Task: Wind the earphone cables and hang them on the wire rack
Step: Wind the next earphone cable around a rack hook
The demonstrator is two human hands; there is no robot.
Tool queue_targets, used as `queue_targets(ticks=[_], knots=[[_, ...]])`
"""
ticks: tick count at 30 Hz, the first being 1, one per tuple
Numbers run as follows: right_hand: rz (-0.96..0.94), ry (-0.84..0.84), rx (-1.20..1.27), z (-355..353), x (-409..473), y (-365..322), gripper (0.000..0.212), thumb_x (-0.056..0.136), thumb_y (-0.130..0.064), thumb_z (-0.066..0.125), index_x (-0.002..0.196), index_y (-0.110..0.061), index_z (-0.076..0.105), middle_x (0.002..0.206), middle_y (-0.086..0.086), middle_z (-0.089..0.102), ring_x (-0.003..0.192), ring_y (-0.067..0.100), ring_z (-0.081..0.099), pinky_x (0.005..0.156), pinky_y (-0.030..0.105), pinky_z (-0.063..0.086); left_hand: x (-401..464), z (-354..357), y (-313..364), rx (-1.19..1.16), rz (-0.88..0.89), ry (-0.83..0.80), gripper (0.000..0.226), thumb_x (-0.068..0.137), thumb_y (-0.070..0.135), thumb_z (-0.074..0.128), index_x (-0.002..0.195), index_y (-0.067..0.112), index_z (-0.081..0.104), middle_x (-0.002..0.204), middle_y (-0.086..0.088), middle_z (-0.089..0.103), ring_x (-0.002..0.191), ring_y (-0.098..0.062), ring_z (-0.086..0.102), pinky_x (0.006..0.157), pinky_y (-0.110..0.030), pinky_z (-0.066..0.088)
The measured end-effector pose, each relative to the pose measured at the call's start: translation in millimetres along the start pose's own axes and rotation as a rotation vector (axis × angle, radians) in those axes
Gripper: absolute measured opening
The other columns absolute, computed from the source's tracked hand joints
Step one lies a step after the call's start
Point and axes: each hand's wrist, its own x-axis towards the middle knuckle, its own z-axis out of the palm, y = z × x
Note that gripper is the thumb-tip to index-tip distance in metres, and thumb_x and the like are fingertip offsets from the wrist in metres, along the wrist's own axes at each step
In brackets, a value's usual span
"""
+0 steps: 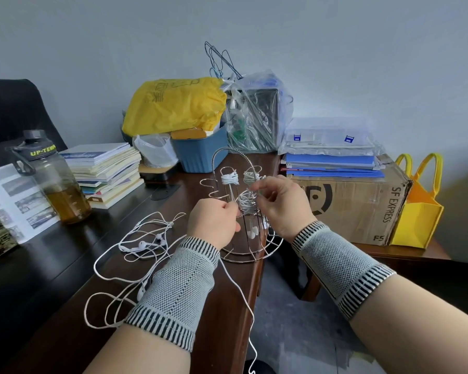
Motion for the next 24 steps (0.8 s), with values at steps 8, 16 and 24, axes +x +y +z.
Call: queue_targets(ticks=[8,16,24], knots=[[-0.13,0.011,-0.24,0.3,-3.5,-4.7,0.023,0.085,-0.015,0.061,0.105,-0.019,0.072,0.087,-0.004,0.053,0.073,0.016,0.058,0.07,0.03,0.051,-2.7,-8.2,-5.7,0.235,0.129,0.019,0.042,0.094,0.033,0.05,0.069,0.005,0.071,0.065,-0.008,0.069,0.066,-0.025,0.064,0.068,-0.038,0.055],[-0.199,0.131,-0.121,6.1,-14.2,8.2,0.017,0.08,-0.011,0.066,0.092,-0.022,0.059,0.08,-0.014,0.05,0.062,-0.003,0.046,0.06,0.015,0.037,-19.6,-13.6,-5.6,0.499,0.324,-0.007,0.041,0.099,0.029,0.044,0.062,0.015,0.055,0.06,0.002,0.06,0.062,-0.02,0.058,0.057,-0.031,0.043],[-0.408,0.127,-0.073,6.3,-32.6,13.9,0.016,0.077,-0.003,0.069,0.087,-0.017,0.067,0.084,-0.005,0.049,0.071,0.011,0.052,0.061,0.025,0.047,-34.1,-15.1,-4.5,0.562,0.415,-0.026,0.022,0.098,0.027,0.044,0.103,0.023,0.064,0.085,0.0,0.067,0.082,-0.023,0.062,0.072,-0.035,0.05]])
